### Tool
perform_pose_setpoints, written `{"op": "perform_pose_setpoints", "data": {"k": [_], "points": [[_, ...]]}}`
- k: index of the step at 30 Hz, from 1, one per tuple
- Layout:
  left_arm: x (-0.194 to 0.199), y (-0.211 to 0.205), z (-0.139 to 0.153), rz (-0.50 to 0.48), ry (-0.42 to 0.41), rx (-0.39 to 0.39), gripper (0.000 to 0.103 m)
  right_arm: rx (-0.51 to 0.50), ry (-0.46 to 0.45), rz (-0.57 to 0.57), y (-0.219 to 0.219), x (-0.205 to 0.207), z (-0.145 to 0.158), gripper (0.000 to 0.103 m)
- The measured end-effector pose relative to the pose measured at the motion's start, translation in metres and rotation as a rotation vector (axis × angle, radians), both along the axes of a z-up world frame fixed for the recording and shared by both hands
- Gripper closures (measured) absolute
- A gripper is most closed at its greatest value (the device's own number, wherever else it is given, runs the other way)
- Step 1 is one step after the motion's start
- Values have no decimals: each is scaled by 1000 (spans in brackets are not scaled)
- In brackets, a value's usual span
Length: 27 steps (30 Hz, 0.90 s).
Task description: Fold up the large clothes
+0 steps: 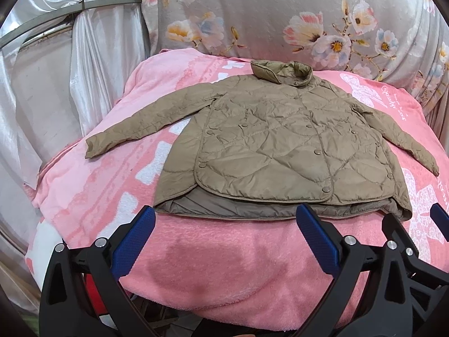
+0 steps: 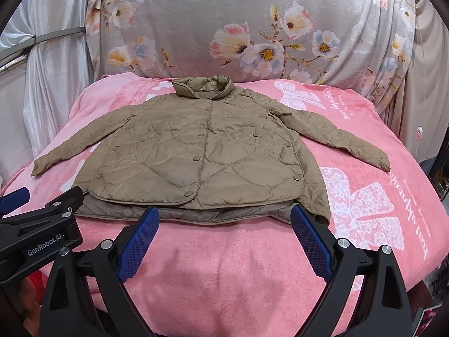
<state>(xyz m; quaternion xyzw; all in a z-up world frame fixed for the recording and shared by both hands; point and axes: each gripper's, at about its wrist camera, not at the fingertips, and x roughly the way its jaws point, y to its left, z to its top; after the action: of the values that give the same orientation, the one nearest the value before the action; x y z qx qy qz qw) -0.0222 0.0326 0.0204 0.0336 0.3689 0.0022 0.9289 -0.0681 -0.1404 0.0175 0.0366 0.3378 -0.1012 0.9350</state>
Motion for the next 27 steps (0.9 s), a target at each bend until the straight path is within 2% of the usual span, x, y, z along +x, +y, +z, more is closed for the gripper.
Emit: {"op": "perform_pose_setpoints", "data": {"k": [27], "points": [[-8, 7, 1, 11, -6, -1, 5, 0, -6, 6, 9, -2, 2, 10]]}}
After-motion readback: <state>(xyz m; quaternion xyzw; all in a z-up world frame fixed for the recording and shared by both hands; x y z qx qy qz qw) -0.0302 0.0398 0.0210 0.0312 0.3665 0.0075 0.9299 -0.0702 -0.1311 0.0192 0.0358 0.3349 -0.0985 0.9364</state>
